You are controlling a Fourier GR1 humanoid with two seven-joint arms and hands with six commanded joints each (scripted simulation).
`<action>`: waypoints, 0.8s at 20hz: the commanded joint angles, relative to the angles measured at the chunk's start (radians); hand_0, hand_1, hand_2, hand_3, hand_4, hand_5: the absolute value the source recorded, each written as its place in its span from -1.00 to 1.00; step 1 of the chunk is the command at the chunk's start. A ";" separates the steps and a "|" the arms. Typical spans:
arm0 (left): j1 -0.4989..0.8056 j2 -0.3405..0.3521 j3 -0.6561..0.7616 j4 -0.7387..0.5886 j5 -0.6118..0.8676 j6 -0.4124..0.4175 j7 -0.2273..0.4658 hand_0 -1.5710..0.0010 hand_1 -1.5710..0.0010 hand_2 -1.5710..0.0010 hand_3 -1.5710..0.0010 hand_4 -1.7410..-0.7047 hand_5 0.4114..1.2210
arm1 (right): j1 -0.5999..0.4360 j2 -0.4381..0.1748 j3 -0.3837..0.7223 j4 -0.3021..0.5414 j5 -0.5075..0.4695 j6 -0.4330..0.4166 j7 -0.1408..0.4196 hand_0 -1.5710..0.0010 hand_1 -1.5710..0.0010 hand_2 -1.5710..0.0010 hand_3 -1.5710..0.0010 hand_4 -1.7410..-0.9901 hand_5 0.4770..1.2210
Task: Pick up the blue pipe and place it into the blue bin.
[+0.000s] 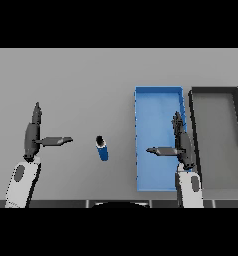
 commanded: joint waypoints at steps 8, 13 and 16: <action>0.066 0.117 -0.026 0.005 -0.008 -0.172 -0.133 1.00 1.00 1.00 1.00 0.50 -0.55 | 0.066 -0.103 0.052 -0.064 0.130 0.012 -0.135 1.00 1.00 1.00 1.00 0.44 -0.59; 0.062 0.167 -0.052 0.024 -0.015 -0.274 -0.176 1.00 1.00 1.00 1.00 0.51 -0.55 | 0.120 -0.136 0.091 -0.141 0.181 0.027 -0.108 1.00 1.00 1.00 1.00 0.43 -0.60; 0.094 0.206 -0.069 -0.029 0.018 -0.356 -0.203 1.00 1.00 1.00 1.00 0.48 -0.57 | 0.106 -0.141 0.091 -0.135 0.190 0.024 -0.086 1.00 1.00 1.00 1.00 0.46 -0.61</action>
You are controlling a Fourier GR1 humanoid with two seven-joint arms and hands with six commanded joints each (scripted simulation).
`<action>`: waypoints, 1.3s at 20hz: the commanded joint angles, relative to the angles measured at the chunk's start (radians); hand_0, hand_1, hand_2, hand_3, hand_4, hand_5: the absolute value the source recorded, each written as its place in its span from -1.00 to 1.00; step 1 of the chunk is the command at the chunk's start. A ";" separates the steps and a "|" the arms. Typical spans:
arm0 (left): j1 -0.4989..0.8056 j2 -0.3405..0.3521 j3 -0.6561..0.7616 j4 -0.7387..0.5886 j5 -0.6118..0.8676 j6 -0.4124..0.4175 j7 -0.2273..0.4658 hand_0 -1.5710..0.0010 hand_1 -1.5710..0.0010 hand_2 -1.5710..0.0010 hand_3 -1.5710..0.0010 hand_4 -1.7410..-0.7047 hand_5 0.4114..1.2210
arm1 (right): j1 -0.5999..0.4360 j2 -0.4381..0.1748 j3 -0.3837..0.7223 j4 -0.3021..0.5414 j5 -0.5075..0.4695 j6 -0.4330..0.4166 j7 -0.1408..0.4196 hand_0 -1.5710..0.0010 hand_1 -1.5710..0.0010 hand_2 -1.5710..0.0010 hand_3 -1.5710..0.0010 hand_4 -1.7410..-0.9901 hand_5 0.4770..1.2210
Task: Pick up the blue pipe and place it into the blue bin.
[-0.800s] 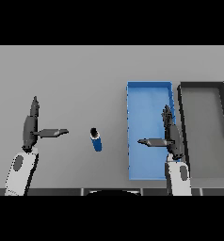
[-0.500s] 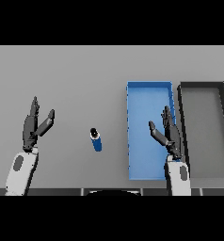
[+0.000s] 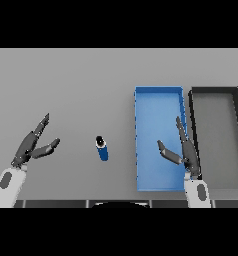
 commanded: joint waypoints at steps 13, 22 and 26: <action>0.016 -0.088 -0.252 -0.125 -0.122 -0.101 0.133 1.00 1.00 1.00 1.00 0.15 -0.90 | 0.012 0.005 0.007 -0.015 -0.009 0.012 0.001 1.00 1.00 1.00 1.00 0.43 -0.62; -0.099 -0.267 -0.303 0.035 -0.177 -0.065 0.102 1.00 1.00 1.00 1.00 0.17 -0.88 | 0.023 -0.005 -0.005 -0.024 -0.014 0.014 0.005 1.00 1.00 1.00 1.00 0.41 -0.59; -0.135 -0.319 -0.334 0.106 -0.253 -0.023 0.116 1.00 1.00 1.00 1.00 0.31 -0.97 | 0.016 -0.003 -0.011 -0.019 -0.022 0.013 0.002 1.00 1.00 1.00 1.00 0.38 -0.56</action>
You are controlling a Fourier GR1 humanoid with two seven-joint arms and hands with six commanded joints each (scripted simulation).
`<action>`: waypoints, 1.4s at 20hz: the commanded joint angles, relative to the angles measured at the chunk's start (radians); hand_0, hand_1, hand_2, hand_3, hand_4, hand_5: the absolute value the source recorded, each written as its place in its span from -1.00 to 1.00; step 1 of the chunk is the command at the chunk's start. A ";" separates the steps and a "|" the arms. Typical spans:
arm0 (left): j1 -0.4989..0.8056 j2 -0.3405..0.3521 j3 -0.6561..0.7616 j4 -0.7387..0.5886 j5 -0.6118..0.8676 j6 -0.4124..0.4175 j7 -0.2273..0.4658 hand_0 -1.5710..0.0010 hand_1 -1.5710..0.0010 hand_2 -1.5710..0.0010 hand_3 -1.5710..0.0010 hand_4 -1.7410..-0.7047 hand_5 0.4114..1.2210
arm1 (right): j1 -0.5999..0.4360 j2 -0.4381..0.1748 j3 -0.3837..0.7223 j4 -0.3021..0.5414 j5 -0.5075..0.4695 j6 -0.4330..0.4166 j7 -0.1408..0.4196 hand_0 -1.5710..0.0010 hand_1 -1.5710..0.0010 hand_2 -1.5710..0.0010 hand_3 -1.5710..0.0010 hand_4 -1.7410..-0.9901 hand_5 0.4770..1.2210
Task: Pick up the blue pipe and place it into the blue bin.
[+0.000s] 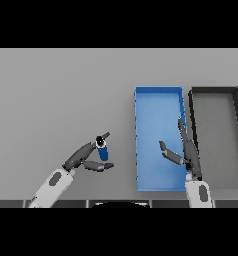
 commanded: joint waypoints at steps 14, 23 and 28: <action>-0.014 -0.142 0.011 0.067 0.100 -0.012 -0.067 -0.37 -0.47 -0.54 -0.52 -0.69 0.61 | 0.012 -0.005 -0.001 0.002 0.001 0.005 -0.022 1.00 1.00 1.00 1.00 0.35 -0.51; -0.021 -0.169 0.012 -0.041 0.071 0.035 -0.133 -0.92 -0.93 -0.94 -0.94 -0.48 0.95 | -0.003 0.007 -0.003 0.030 -0.014 0.014 -0.012 1.00 1.00 1.00 1.00 0.36 -0.58; -0.054 -0.175 0.005 -0.153 0.078 0.016 -0.086 -0.97 -0.98 -0.98 -0.98 -0.47 0.98 | -0.019 -0.008 -0.004 0.024 0.015 -0.003 -0.002 1.00 1.00 1.00 1.00 0.46 -0.56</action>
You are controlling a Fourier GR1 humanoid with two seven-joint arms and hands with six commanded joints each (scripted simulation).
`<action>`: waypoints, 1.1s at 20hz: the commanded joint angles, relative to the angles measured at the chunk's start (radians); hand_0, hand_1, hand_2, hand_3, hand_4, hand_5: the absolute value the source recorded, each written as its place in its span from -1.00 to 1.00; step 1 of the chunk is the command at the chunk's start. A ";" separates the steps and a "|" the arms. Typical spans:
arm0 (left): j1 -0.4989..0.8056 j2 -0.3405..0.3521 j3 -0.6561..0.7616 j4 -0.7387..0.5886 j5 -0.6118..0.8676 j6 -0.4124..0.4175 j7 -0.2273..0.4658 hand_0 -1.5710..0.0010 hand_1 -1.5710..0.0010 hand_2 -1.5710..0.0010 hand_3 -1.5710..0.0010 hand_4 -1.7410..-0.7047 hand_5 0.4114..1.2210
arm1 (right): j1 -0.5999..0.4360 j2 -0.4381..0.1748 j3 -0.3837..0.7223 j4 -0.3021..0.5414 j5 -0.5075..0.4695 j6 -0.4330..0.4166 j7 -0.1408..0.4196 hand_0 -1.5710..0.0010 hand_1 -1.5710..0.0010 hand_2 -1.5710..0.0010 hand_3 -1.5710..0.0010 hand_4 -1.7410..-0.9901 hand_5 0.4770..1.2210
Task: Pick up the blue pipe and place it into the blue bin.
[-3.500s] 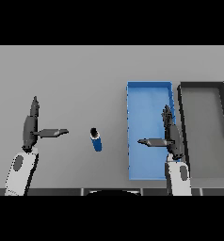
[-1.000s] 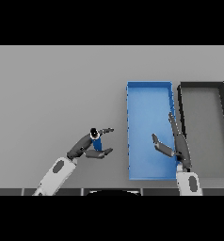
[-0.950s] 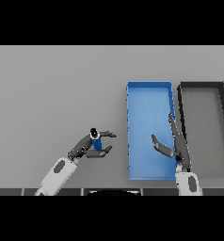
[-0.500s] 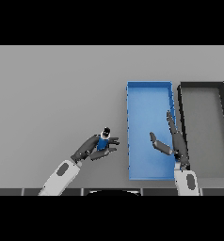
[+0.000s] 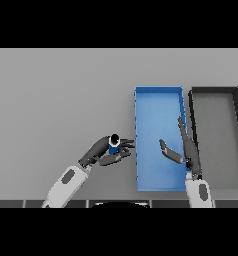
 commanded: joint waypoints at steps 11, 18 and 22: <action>-0.041 -0.019 0.011 -0.040 -0.013 -0.042 0.117 -1.00 -1.00 -1.00 -1.00 -0.47 1.00 | 0.016 0.005 -0.004 0.001 -0.009 0.001 -0.013 1.00 1.00 1.00 1.00 0.61 -0.55; -0.033 -0.038 0.018 -0.036 -0.033 -0.068 0.104 -1.00 -1.00 -1.00 -1.00 -0.47 1.00 | -0.006 -0.002 -0.023 -0.046 -0.189 0.126 -0.073 1.00 0.98 0.91 1.00 0.45 -0.56; -0.031 -0.048 0.022 -0.049 -0.035 -0.082 0.120 -1.00 -1.00 -1.00 -1.00 -0.47 1.00 | -0.085 -0.101 -0.027 -0.135 -0.452 0.315 0.092 1.00 0.97 0.85 1.00 0.38 -0.67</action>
